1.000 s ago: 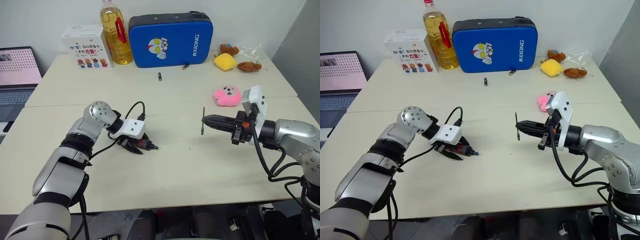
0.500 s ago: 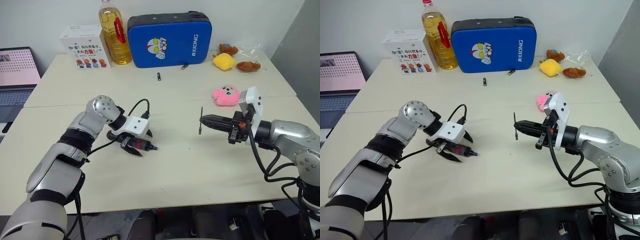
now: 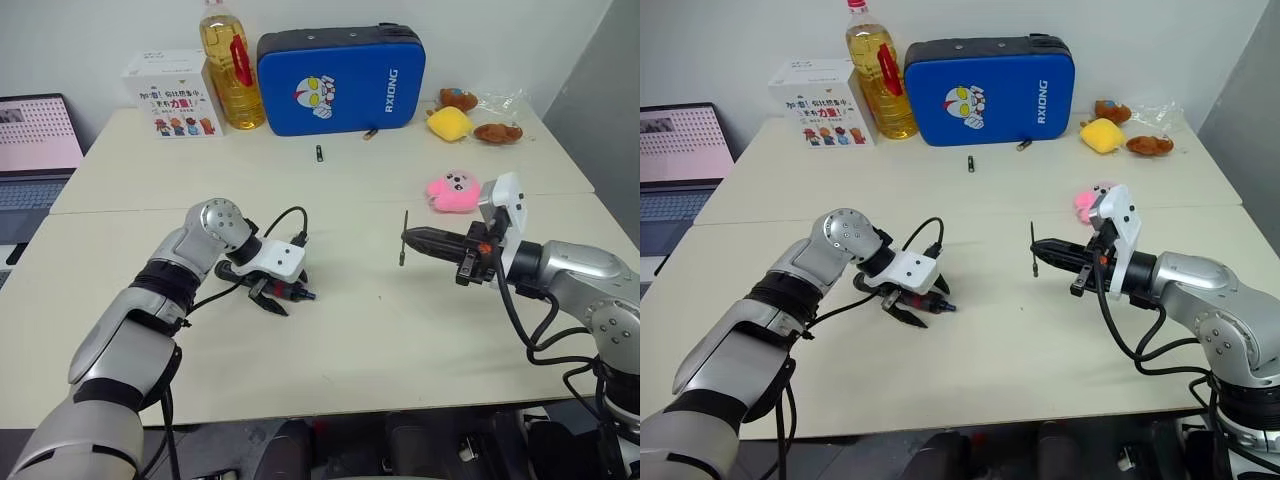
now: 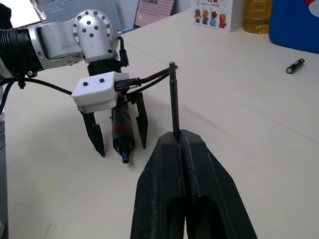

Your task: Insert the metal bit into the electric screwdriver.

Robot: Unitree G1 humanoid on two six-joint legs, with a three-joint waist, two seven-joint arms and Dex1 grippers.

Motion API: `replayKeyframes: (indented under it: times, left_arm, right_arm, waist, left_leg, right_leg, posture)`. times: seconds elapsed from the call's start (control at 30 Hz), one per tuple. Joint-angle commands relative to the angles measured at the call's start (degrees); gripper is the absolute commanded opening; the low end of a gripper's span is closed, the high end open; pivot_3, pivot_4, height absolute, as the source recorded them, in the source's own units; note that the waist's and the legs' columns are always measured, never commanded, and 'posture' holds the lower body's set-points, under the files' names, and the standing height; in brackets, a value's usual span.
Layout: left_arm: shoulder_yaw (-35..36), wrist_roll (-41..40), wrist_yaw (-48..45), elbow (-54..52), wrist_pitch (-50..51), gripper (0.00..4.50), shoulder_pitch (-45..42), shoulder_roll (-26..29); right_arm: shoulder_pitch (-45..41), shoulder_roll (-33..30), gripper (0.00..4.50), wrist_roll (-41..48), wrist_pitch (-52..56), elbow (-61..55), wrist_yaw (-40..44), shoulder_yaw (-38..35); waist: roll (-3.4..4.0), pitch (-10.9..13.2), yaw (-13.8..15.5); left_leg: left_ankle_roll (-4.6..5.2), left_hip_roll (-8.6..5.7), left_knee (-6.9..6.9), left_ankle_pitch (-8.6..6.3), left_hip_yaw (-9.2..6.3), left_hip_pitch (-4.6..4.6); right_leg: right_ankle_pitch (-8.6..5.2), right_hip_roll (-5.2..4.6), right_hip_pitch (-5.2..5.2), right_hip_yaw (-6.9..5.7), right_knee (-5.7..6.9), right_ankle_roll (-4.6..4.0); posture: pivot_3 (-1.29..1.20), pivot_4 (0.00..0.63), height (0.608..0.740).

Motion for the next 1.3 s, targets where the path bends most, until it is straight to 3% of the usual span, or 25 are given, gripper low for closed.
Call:
replayKeyframes:
  times: [0.03,0.2,0.43,0.57,0.67,0.83,0.97,1.13,1.3]
  left_arm:
    - [1.22,0.92,-0.26,0.68,-0.8,2.93,-0.68,-0.03]
    - [1.63,1.5,-0.26,0.95,-0.92,1.72,-0.7,0.05]
    - [3.73,0.48,2.01,1.15,1.4,1.68,-1.89,-1.02]
    - [16.48,-19.74,0.73,-7.12,25.85,1.68,-6.58,-6.46]
    - [25.28,-27.54,11.06,-11.73,35.23,1.68,-5.67,-11.47]
    - [30.82,-31.91,24.11,-22.52,35.06,1.68,3.77,-21.03]
    - [29.29,-29.67,30.63,-28.3,28.53,1.68,14.58,-27.25]
    - [28.81,-27.61,34.98,-29.88,23.85,1.68,20.47,-28.68]
    - [28.48,-27.28,34.22,-32.56,23.31,1.68,24.27,-24.34]
  right_arm:
    - [-0.2,-0.33,0.0,0.78,-1.12,-1.35,-0.11,-1.71]
    - [-0.4,-0.55,0.0,0.81,-1.1,-1.12,0.03,-1.69]
    - [-1.04,-0.81,0.0,0.53,-1.32,-0.54,0.41,-1.46]
    - [-3.06,-2.64,0.0,2.41,0.06,0.2,0.63,-4.1]
    - [-5.7,-3.72,0.0,4.26,1.24,2.36,-0.91,-7.8]
    - [-9.31,-4.12,0.0,2.7,0.27,5.1,-2.86,-8.32]
    - [-12.08,-3.2,0.0,2.06,-0.03,6.34,-5.05,-7.95]
    - [-14.02,-2.66,0.0,1.97,-0.07,7.71,-6.18,-8.01]
    - [-15.73,-0.95,0.0,1.41,-0.42,8.77,-7.14,-6.32]
  waist:
    - [0.0,0.0,-0.02]
    - [0.0,0.0,-0.06]
    - [0.0,0.0,0.06]
    - [-0.02,0.02,0.2]
    - [-0.03,0.02,0.12]
    - [0.05,-0.08,-0.45]
    - [0.05,-0.08,-0.49]
    - [0.04,-0.07,0.2]
    - [0.05,-0.08,0.23]
  left_leg:
    - [0.0,0.0,0.0,0.0,0.0,0.0]
    - [0.0,0.0,0.0,0.0,0.0,0.01]
    - [0.0,0.0,0.01,0.0,-0.01,0.01]
    - [0.01,0.0,0.15,0.01,-0.14,-0.2]
    - [-0.01,-0.04,0.46,0.01,-0.34,-0.6]
    - [-0.02,0.0,0.45,0.01,-0.32,-0.35]
    - [0.0,0.05,0.35,0.0,-0.26,-0.24]
    - [-0.04,0.02,0.36,0.03,-0.2,-0.31]
    - [-0.01,-0.01,0.39,0.01,-0.17,-0.3]
  right_leg:
    - [0.0,0.0,0.0,0.0,0.0,0.0]
    - [0.0,0.0,0.0,0.0,0.01,0.0]
    - [0.0,0.0,0.0,-0.01,0.03,0.0]
    - [0.0,-0.01,-0.01,-0.14,0.02,0.0]
    - [0.02,-0.03,-0.18,-0.31,-0.01,0.03]
    - [0.06,-0.08,-0.1,0.03,-0.02,0.1]
    - [0.07,-0.04,-0.11,0.1,0.05,0.07]
    - [0.08,-0.07,-0.15,0.09,0.02,0.06]
    - [0.1,-0.11,-0.14,0.15,0.0,0.08]
  posture:
    - [0.0,0.15,0.74]
    - [0.0,0.15,0.74]
    - [0.0,0.15,0.74]
    - [0.0,0.15,0.74]
    - [0.0,0.15,0.74]
    - [0.0,0.15,0.74]
    - [0.0,0.15,0.74]
    - [0.0,0.15,0.74]
    - [0.0,0.15,0.74]
